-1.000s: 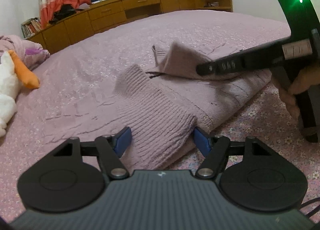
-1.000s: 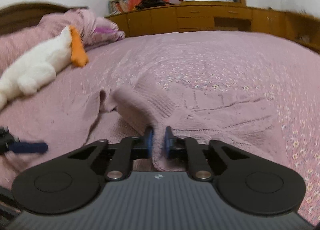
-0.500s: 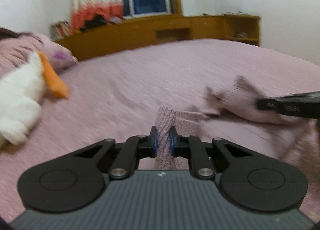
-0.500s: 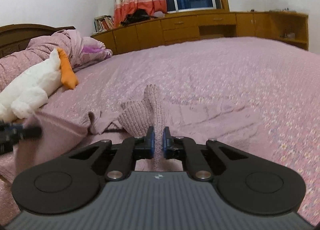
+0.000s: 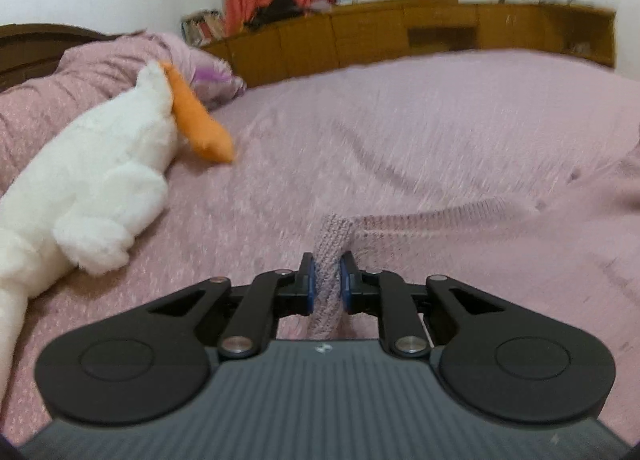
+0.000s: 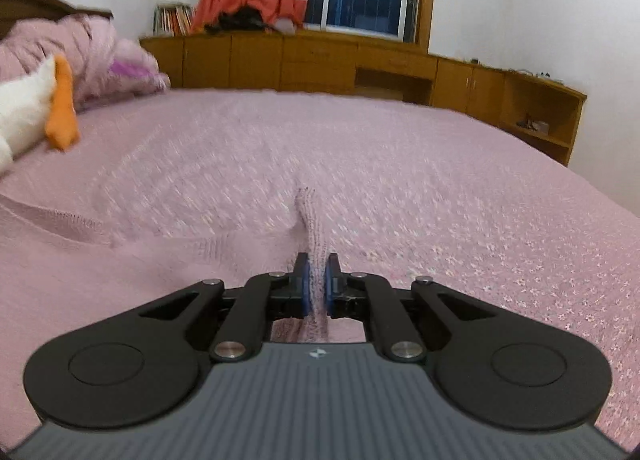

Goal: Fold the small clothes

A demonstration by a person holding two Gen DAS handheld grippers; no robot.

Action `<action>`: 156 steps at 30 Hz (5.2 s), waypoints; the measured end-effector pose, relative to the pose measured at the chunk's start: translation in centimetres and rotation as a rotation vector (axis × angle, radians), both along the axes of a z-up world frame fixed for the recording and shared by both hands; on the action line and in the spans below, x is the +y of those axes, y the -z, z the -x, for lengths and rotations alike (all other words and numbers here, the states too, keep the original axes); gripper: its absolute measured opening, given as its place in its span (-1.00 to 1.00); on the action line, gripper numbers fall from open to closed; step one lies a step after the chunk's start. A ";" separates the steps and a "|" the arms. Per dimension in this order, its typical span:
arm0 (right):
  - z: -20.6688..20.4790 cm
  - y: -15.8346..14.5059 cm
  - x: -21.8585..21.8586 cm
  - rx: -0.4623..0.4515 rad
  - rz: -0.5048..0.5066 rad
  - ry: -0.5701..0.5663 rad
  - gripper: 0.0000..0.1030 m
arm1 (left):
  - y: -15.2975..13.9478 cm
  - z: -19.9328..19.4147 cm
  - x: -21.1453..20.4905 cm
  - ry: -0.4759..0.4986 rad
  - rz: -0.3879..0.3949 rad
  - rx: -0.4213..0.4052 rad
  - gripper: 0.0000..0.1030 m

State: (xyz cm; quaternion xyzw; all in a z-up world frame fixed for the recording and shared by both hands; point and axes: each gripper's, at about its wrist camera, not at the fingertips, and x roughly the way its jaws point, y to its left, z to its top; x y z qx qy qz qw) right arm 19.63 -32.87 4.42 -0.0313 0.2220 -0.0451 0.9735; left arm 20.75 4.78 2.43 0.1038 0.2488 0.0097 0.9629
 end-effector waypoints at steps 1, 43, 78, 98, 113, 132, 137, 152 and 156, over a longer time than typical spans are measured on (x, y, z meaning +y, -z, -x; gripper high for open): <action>-0.5 0.5 -0.2 0.015 0.016 0.008 -0.85 | 0.6 -0.3 0.0 -0.019 -0.012 0.021 -0.65; 6.6 1.4 -6.0 0.154 -0.321 0.142 0.48 | -1.0 1.9 1.0 -0.029 0.116 0.185 -0.17; 6.4 5.4 -8.6 0.172 -0.850 -0.021 0.92 | -2.3 11.0 -5.3 -0.104 0.170 0.355 -0.13; 5.6 6.9 -8.5 0.068 -0.880 0.002 -0.22 | -1.8 9.9 2.3 -0.197 0.247 0.361 -0.13; 3.4 7.9 -8.5 0.052 -0.964 0.151 -0.15 | -0.3 7.3 5.3 -0.181 0.313 0.348 -0.04; 1.1 -4.8 3.1 0.038 -0.517 -0.018 -0.52 | 0.2 7.5 5.9 -0.122 0.337 0.344 0.01; 1.8 -8.1 8.6 0.026 -0.451 -0.108 -0.53 | -0.2 7.4 6.9 -0.140 0.365 0.331 0.02; 3.2 -3.3 29.0 0.158 -0.316 -0.377 -0.53 | -0.7 7.0 9.3 -0.282 0.325 0.296 -0.02; 2.8 -0.8 30.6 0.212 -0.264 -0.406 -0.43 | -0.8 7.0 10.1 -0.281 0.387 0.299 -0.02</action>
